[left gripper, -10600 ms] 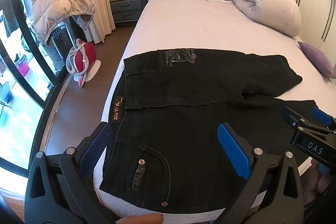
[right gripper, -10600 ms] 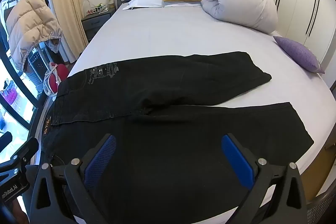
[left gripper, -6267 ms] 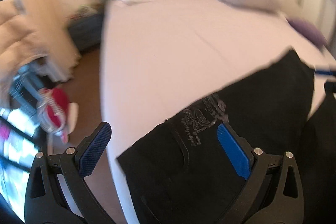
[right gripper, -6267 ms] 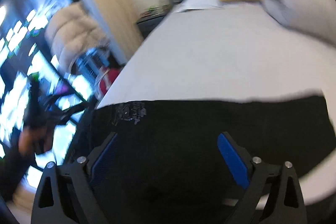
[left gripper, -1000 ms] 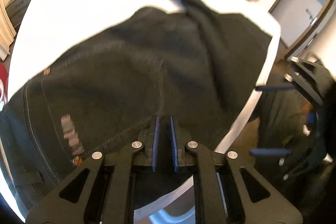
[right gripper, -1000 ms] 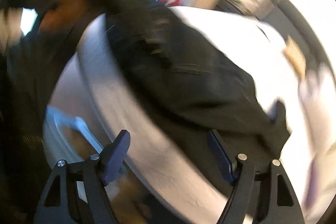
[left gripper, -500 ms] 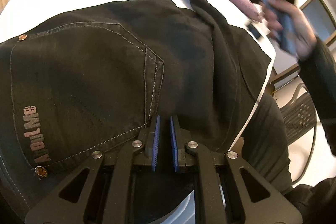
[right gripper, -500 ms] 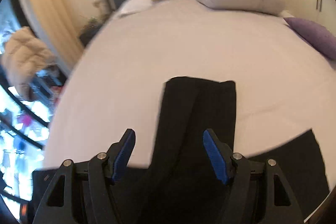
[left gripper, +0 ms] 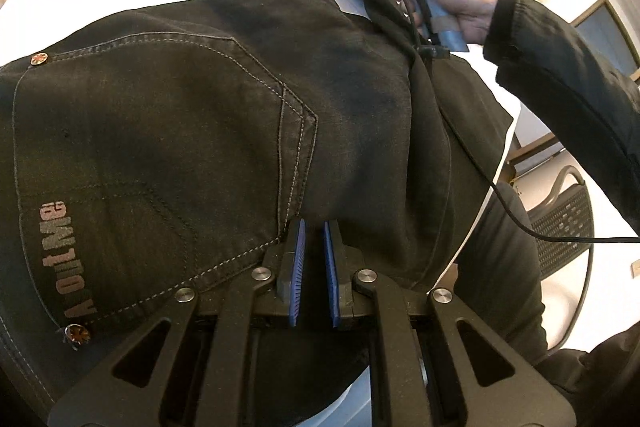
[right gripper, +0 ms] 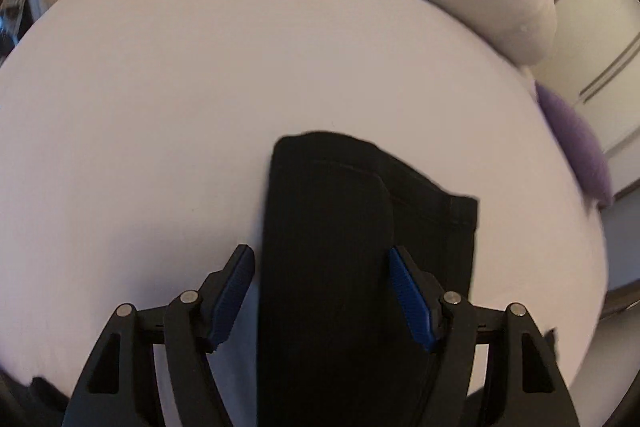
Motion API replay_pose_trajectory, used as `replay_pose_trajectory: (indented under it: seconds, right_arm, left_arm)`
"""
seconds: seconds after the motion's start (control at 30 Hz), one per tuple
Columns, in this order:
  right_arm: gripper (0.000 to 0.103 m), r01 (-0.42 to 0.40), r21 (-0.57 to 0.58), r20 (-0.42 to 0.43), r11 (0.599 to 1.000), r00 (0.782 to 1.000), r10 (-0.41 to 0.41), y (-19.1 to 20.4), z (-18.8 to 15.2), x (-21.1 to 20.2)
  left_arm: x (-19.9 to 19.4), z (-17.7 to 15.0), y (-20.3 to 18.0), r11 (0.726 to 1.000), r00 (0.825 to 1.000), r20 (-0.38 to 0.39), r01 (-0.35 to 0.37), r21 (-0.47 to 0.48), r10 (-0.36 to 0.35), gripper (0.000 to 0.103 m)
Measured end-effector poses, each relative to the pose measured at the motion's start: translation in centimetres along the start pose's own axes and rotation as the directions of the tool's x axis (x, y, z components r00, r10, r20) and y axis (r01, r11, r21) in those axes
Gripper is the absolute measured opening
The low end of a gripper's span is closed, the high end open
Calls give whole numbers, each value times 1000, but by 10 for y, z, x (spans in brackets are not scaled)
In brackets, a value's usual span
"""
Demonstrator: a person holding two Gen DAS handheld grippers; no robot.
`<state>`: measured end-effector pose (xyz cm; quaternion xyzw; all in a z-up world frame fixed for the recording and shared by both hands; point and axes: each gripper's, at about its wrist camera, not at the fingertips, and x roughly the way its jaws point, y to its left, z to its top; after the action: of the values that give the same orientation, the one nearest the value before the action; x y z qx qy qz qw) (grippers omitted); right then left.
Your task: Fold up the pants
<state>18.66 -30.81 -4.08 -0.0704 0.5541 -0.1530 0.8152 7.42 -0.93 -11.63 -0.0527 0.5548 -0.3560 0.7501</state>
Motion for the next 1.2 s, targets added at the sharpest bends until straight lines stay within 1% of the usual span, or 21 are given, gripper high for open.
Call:
replay_pose_trajectory:
  seconds: [0.07,0.1,0.13,0.27,0.37,0.43,0.57,0.63,0.67,0.7,0.73,0.77,0.8,0.83,0.87,0.9,0.93,1.0,1.07,1.17,1.2]
  right_arm:
    - [31,-29,2,9,1000,1000,29,-4,-2,-2]
    - [7,-11,-10,14,1000,1000,11,-6,-3,-5]
    - [6,-7,0,26,1000,1000,7,-12,-3,-8]
    - [6,-117,158,112,980,989,100,-63,-13,-34]
    - [6,-208,311,212,927,966,145,-120,-41,-64]
    - [6,-286,403,281,869,943,180,-160,-69,-78]
    - [6,-459,582,427,672,875,227,-249,-148,-89]
    - [6,-525,677,481,516,846,229,-290,-203,-78]
    - [6,-538,701,493,469,840,227,-302,-212,-67]
    - [6,-558,741,508,372,829,233,-315,-240,-53]
    - [11,-568,778,514,270,821,247,-325,-265,-36]
    - [12,-572,791,520,217,815,255,-328,-280,-27]
    - [21,-564,814,520,138,814,258,-330,-302,-15]
    - [28,-560,823,524,92,812,255,-331,-314,-9]
    - [29,-578,815,552,43,797,246,-331,-327,-5]
    - [38,-615,789,598,2,768,231,-330,-336,-5]
    - [53,-629,777,616,-12,756,222,-327,-341,-7]
    - [71,-670,742,662,-34,722,200,-322,-337,-9]
    - [79,-684,728,677,-38,710,195,-323,-331,-11]
    - [68,-654,756,639,3,740,209,-326,-326,-5]
    - [48,-642,767,625,8,750,216,-326,-325,-2]
  left_arm:
    - [-1,1,0,1000,1000,1,-2,4,2,10]
    - [0,0,-1,1000,1000,1,-3,4,3,10]
    - [0,0,-1,1000,1000,1,-5,6,5,10]
    - [1,0,-7,999,1000,0,-24,24,24,10]
    - [2,-1,-12,998,999,1,-42,39,42,10]
    - [4,-1,-15,998,999,0,-50,48,50,10]
    - [6,0,-21,997,998,-6,-59,53,59,10]
    - [6,-1,-23,997,998,-4,-62,48,62,10]
    - [6,-1,-24,997,998,-3,-64,44,64,10]
    - [6,-1,-25,997,998,-3,-65,39,66,10]
    - [6,0,-25,997,998,-4,-67,35,67,10]
    - [7,0,-26,997,997,-7,-70,31,71,10]
    - [7,1,-27,997,997,-11,-74,30,75,10]
    - [7,2,-29,996,997,-14,-80,30,80,10]
    - [7,4,-31,996,996,-19,-89,33,89,10]
    - [8,4,-33,994,995,-24,-99,37,100,10]
    - [9,6,-36,993,994,-27,-108,41,109,10]
    - [10,7,-42,991,991,-33,-127,47,128,10]
    - [12,8,-46,988,989,-35,-143,51,145,10]
    - [14,8,-47,986,986,-34,-160,50,161,10]
    - [14,9,-48,985,986,-34,-164,51,165,10]
